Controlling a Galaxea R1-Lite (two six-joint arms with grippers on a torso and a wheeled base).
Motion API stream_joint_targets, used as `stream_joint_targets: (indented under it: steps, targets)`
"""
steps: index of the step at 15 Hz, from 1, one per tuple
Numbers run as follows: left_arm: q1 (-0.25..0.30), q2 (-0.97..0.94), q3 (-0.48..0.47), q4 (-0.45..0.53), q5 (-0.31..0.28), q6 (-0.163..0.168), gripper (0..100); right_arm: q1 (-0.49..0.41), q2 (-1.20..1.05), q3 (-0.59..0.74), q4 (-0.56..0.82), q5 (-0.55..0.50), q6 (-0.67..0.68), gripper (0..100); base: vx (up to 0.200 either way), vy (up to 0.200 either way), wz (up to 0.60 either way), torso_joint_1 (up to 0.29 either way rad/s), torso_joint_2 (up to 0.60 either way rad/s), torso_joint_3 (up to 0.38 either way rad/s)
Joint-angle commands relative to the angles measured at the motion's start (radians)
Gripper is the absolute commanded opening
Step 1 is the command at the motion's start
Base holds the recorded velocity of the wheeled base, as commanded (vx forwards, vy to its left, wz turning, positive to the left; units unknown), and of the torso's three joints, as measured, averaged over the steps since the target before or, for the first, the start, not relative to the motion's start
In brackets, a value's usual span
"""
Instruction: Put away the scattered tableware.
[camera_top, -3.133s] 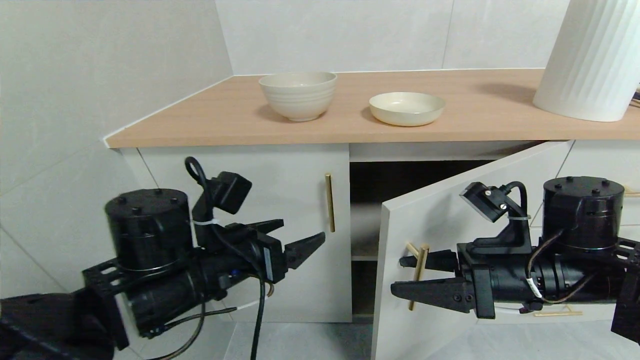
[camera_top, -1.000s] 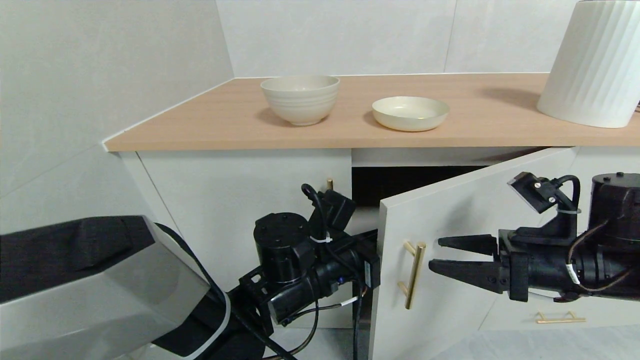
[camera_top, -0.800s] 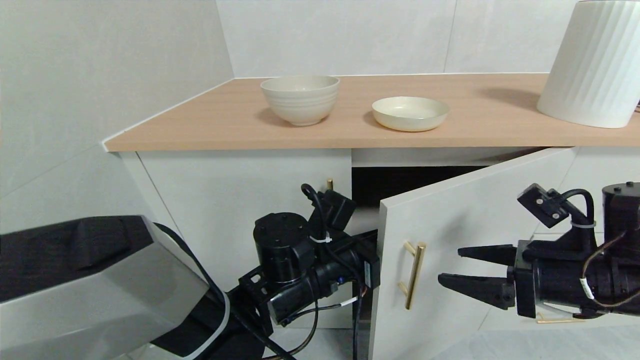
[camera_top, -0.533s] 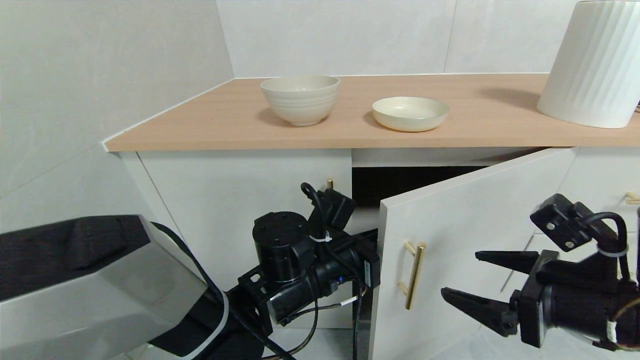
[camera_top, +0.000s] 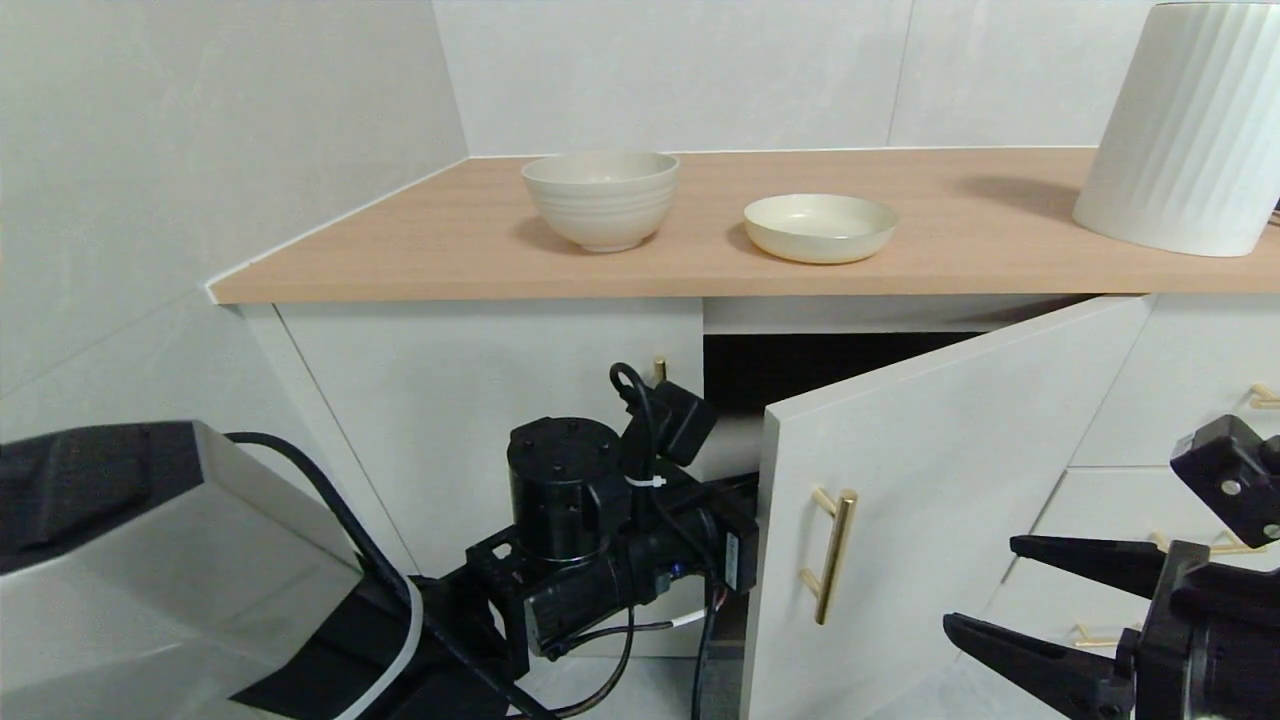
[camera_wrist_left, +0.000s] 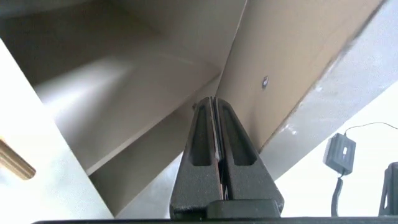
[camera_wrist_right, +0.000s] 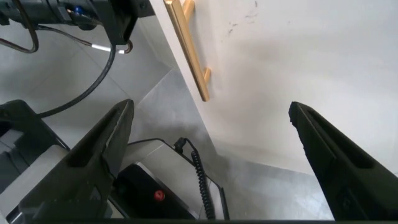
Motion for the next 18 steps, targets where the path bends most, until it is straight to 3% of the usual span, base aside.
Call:
stream_joint_targets:
  steps: [1,6,11,15,18]
  targets:
    - [-0.007,-0.011,-0.007,-0.001,0.000,-0.001,0,0.001,-0.007,0.001,0.000,0.001,0.000,100,0.000,0.000,0.00,0.000,0.00,0.000]
    - [-0.030,0.027,-0.027,0.005,0.003,-0.004,0,0.006,-0.010,0.002,0.000,0.002,0.000,100,0.000,0.000,0.00,0.000,0.00,0.000]
    - [-0.046,0.046,-0.047,0.007,0.003,-0.005,0,0.009,-0.024,0.004,0.002,0.002,-0.001,100,-0.160,0.000,0.00,0.005,0.00,0.000]
    - [-0.072,0.066,-0.178,0.131,0.003,-0.005,0,0.009,-0.050,0.002,0.002,0.005,-0.003,100,0.000,0.000,0.00,0.000,0.00,0.000]
    - [-0.075,0.058,-0.178,0.133,0.001,-0.005,0,0.009,-0.080,-0.005,0.002,0.007,-0.003,100,0.000,0.000,0.00,0.000,0.00,0.000]
